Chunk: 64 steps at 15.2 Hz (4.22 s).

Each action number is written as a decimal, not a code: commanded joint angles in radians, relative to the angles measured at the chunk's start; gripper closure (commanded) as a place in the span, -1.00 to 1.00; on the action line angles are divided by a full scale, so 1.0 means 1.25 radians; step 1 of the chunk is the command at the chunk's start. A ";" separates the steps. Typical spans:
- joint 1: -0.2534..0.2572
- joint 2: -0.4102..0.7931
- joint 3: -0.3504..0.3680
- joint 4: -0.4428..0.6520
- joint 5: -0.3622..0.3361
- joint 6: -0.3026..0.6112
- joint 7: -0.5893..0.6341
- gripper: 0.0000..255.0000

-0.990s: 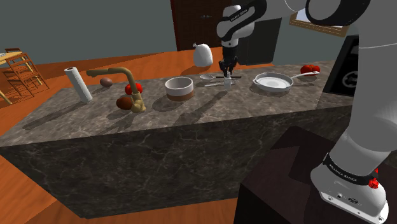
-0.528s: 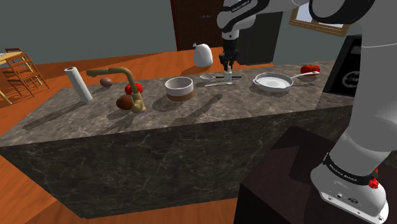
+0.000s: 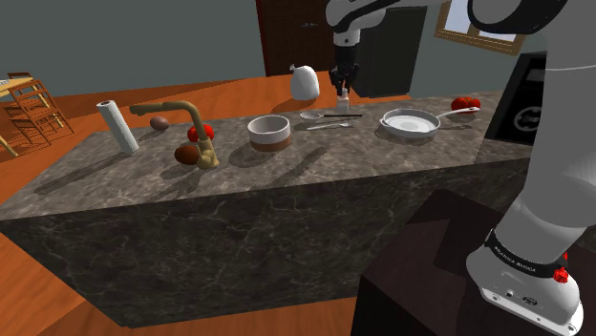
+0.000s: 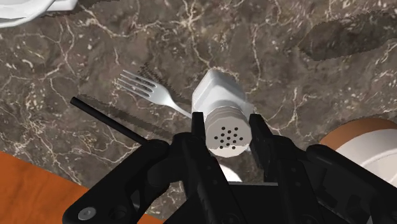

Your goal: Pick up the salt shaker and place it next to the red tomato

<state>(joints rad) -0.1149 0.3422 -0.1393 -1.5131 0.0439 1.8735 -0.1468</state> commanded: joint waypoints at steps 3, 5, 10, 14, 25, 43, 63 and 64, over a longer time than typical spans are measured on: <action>0.000 -0.003 0.000 0.039 -0.001 -0.043 0.001 1.00; -0.001 -0.004 -0.001 0.060 -0.001 -0.064 0.001 1.00; -0.003 0.000 -0.001 0.119 -0.001 -0.119 0.001 1.00; -0.019 -0.038 -0.011 0.077 -0.002 -0.116 -0.026 1.00; -0.112 -0.194 -0.080 -0.134 -0.015 -0.060 -0.192 1.00; -0.279 -0.245 -0.236 -0.197 -0.015 -0.050 -0.516 1.00; -0.492 -0.047 -0.358 -0.014 0.105 -0.075 -0.860 1.00; -0.492 -0.047 -0.358 -0.025 0.105 -0.064 -0.860 1.00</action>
<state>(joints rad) -0.7291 0.2809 -0.5867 -1.5332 0.1739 1.7802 -1.2199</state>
